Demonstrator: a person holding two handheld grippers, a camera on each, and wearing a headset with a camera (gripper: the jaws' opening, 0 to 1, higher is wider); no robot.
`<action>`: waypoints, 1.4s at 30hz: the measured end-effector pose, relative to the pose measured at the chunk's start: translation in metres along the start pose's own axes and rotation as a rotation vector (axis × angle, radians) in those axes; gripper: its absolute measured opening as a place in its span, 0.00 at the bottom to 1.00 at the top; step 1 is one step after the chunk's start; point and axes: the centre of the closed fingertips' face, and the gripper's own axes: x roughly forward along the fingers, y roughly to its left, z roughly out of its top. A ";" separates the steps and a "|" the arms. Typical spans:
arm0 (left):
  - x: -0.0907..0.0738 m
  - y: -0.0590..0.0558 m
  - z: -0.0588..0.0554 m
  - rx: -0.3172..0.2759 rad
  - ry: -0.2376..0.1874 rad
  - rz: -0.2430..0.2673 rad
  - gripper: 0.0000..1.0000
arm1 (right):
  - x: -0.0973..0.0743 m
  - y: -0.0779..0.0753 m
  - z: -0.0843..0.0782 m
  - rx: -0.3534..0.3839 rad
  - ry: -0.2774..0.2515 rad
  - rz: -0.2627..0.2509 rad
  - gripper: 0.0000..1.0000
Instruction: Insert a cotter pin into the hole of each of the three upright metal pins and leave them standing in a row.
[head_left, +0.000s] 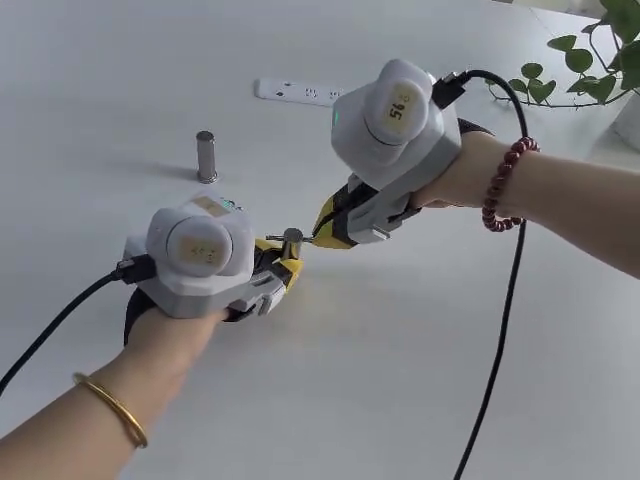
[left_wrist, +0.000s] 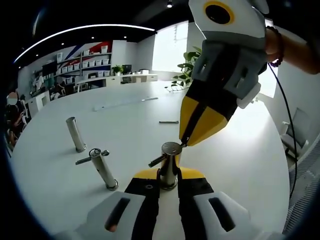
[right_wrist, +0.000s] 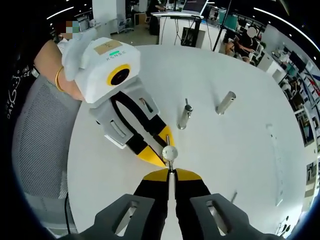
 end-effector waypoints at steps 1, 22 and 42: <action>0.001 0.001 0.000 -0.003 -0.001 0.000 0.11 | 0.000 0.000 0.001 0.001 0.000 0.000 0.00; 0.001 0.001 -0.001 0.003 0.000 0.005 0.11 | 0.002 0.006 0.012 0.068 -0.052 0.002 0.11; 0.001 0.002 -0.002 0.000 0.004 0.006 0.11 | 0.018 0.004 0.020 0.101 -0.101 0.019 0.09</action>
